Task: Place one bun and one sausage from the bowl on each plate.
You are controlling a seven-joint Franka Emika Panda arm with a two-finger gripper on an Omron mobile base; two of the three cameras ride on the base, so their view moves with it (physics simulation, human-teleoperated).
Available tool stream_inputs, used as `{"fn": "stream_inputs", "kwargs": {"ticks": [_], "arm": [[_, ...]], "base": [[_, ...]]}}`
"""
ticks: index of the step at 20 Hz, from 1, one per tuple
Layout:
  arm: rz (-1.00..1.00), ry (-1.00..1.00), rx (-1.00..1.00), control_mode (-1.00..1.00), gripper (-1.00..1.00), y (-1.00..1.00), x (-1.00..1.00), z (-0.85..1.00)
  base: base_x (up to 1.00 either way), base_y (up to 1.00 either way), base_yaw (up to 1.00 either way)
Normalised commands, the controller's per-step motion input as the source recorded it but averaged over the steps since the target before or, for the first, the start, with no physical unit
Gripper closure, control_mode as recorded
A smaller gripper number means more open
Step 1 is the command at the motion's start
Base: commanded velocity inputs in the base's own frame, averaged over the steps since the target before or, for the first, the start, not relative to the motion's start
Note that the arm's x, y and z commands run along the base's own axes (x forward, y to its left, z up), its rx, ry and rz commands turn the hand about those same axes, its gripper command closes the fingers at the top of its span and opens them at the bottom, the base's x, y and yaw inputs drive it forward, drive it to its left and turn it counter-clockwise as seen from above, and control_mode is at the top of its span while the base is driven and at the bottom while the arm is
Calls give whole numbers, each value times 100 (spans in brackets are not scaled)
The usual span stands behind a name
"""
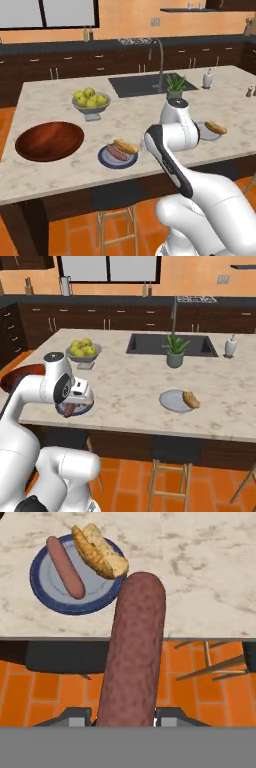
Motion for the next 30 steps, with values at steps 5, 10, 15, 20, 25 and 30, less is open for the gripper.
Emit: {"fn": "stream_inputs", "kwargs": {"ticks": [5,10,15,20,25,30], "arm": [[0,0,0,100,100,0,0,0],[0,0,0,100,100,0,0,0],[0,0,0,100,100,0,0,0],[0,0,0,100,100,0,0,0],[2,2,-1,-100,100,0,18,2],[17,14,-14,-100,100,3,100,-9]], "base": [[52,-100,0],[57,-87,0],[32,-76,0],[36,-4,4],[27,0,2],[0,0,0]]}}
